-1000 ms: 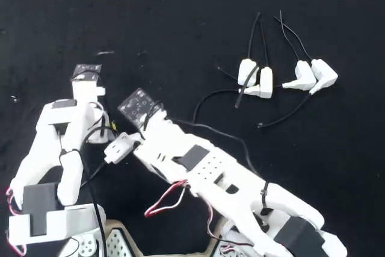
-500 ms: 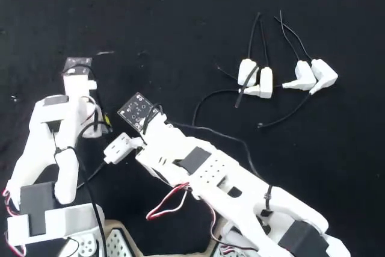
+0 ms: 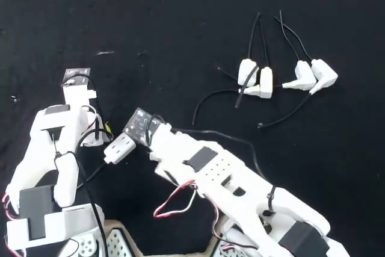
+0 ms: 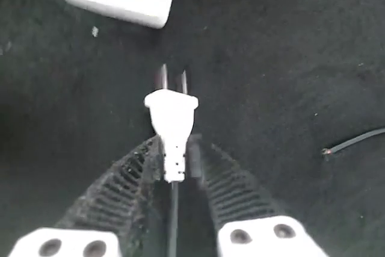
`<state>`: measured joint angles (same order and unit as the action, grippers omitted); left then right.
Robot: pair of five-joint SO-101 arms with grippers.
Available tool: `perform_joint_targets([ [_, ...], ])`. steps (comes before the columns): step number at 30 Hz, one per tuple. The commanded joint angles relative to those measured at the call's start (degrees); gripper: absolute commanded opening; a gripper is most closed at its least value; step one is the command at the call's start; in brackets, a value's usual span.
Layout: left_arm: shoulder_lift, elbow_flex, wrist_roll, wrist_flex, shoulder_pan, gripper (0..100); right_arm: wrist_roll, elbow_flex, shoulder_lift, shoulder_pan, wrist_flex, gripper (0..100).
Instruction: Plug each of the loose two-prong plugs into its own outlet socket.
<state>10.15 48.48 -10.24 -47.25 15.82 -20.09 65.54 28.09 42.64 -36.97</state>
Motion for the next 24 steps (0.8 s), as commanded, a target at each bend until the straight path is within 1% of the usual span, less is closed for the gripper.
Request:
perform_joint_targets([
  [1,0.26,0.75,0.79,0.70,0.13,23,-2.99,-0.22,2.15,-1.14,-0.09,18.0],
  [5,0.26,0.75,0.79,0.70,0.22,23,-6.24,0.31,2.07,-1.14,2.64,16.0],
  [10,0.26,0.75,0.79,0.70,0.22,23,-7.30,0.48,2.15,-0.53,2.81,16.2],
  [19,0.35,1.10,0.62,0.62,0.31,23,-7.21,-0.31,2.15,9.85,0.09,16.2],
  [24,0.35,1.10,0.62,0.62,0.31,23,-7.21,0.22,-0.04,10.46,2.02,16.2],
])
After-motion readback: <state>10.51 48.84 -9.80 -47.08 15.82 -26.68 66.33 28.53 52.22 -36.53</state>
